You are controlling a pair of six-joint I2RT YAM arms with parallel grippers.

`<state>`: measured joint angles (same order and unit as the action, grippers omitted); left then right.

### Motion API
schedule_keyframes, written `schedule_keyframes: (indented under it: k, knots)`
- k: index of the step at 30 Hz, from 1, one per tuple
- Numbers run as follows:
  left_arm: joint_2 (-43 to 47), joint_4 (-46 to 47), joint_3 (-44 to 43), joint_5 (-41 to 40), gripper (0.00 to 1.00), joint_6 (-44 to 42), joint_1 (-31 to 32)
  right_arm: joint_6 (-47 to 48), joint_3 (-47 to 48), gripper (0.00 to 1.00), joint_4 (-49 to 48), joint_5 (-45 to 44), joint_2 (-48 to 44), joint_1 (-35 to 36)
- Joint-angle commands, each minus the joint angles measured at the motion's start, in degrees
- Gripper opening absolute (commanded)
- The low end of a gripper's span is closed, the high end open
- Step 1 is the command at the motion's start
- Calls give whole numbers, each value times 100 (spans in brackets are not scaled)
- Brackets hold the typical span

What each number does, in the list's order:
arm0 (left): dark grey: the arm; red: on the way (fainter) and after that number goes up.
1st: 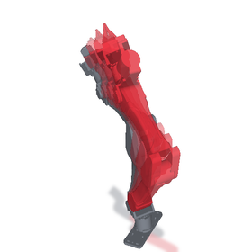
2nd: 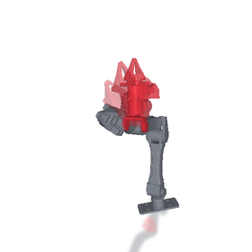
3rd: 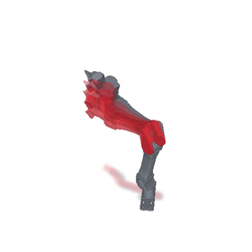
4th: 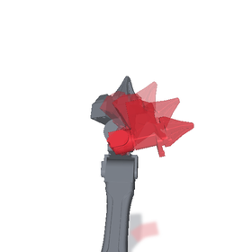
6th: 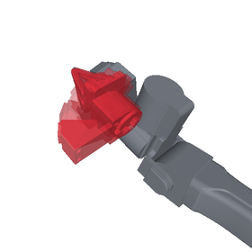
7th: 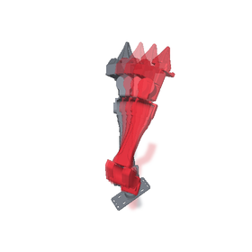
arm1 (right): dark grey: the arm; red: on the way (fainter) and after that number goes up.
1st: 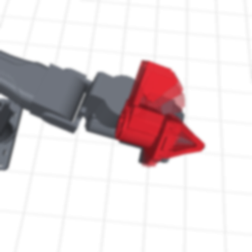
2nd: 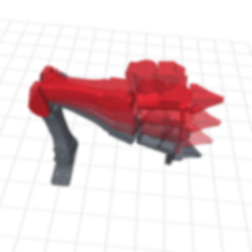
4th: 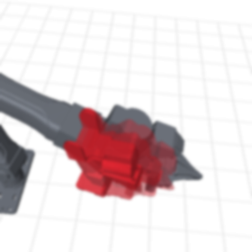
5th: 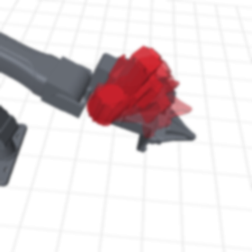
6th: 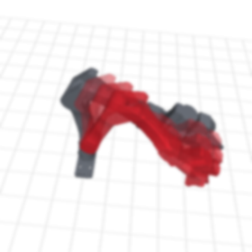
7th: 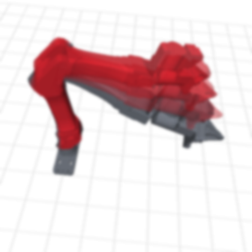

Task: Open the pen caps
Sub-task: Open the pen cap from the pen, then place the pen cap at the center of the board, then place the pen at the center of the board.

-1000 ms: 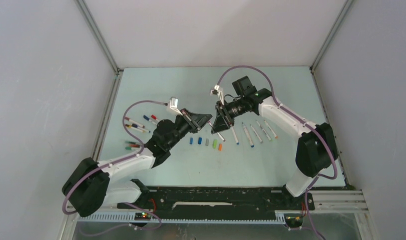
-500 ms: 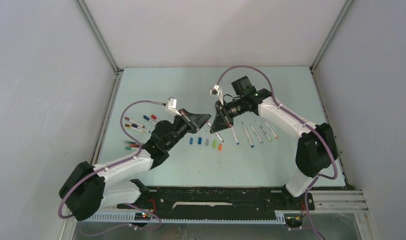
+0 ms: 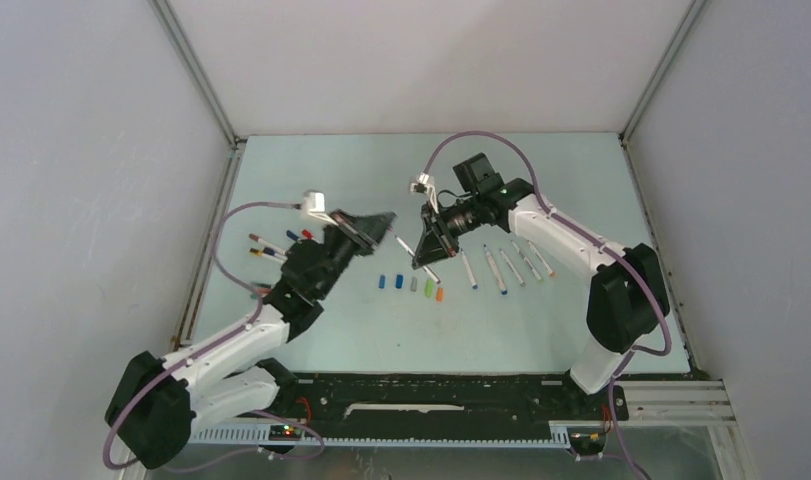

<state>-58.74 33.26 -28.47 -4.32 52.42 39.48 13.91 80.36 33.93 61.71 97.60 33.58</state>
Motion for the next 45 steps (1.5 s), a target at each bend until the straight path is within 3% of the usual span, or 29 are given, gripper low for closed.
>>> schedule_keyframes:
  k: [1,6,13,18,22,29,35,45]
  knots:
    - [505,589,-252,-1234,0,-264,-904,214,-50,0,804,-115,217,91]
    - [716,469,-326,-1301,0,-388,-1096,326,6,0,920,-218,279,83]
    - [841,-353,-206,-413,0,-490,-1206,1240,109,0,1385,-1716,-23,-391]
    - [621,-285,307,474,0,-245,-1206,1276,-129,0,1152,-2555,-295,-1375]
    - [137,-237,403,1074,0,0,-1064,1104,-256,0,926,-3001,-295,-2558]
    - [-723,-1342,-486,588,0,-581,61,943,-282,0,829,-3928,180,-3972]
    - [-1830,-2056,-1235,456,0,-710,698,1054,-241,1,821,-4625,615,-4183]
    - [-2865,-2918,-2156,239,0,-827,1235,1162,-123,4,1104,-4546,1260,-4229]
